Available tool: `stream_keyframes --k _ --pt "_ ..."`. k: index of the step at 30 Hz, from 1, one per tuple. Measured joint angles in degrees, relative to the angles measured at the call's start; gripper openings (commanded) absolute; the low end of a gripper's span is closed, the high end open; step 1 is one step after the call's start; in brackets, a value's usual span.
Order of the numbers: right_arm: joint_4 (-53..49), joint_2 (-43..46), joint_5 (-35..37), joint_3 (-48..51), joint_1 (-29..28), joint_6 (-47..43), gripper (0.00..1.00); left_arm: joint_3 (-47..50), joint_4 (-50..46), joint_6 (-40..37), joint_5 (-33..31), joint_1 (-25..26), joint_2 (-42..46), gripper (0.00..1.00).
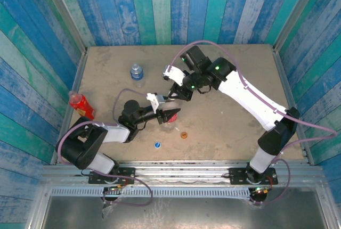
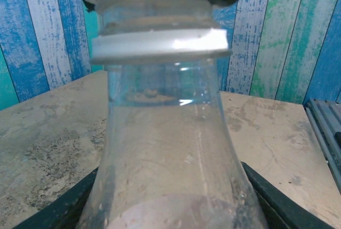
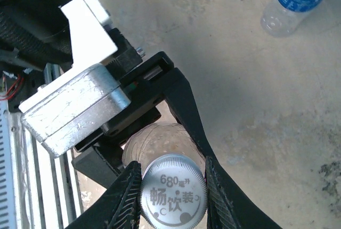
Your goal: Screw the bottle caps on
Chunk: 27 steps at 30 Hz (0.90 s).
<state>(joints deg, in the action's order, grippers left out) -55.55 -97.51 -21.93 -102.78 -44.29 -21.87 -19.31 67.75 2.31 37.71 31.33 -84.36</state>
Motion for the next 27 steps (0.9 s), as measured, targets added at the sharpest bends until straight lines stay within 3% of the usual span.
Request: stream_keyframes --k 5,14,27 --pt "0.31 0.22 -0.11 0.39 0.15 0.85 0.27 0.0 0.02 -0.04 -0.94 0.02 0.0 0.55" --pt "10.73 5.7 4.35 9.94 -0.87 19.21 0.23 0.09 0.28 0.52 -3.65 0.59 0.0 0.55" --pt "12.26 4.92 5.22 9.81 -0.9 34.8 0.18 0.09 0.22 1.38 -5.33 0.57 0.0 0.55"
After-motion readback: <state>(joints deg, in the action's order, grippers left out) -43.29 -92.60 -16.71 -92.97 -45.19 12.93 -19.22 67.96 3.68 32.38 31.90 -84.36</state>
